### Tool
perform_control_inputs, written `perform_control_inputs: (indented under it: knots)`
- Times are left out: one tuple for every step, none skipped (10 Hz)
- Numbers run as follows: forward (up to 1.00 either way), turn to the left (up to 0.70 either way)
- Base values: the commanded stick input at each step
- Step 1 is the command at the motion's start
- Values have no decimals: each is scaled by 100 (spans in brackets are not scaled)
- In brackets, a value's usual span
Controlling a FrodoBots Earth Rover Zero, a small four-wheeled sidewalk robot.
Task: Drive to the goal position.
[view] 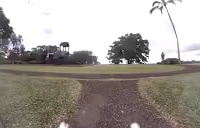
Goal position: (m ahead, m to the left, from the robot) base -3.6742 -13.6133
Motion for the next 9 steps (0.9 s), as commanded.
perform_control_inputs:
  knots:
    - [0, -45]
    - [0, -45]
    - [0, -45]
    - [0, -45]
    - [0, -45]
    - [0, -45]
    - [0, -45]
    - [0, -45]
    - [0, -45]
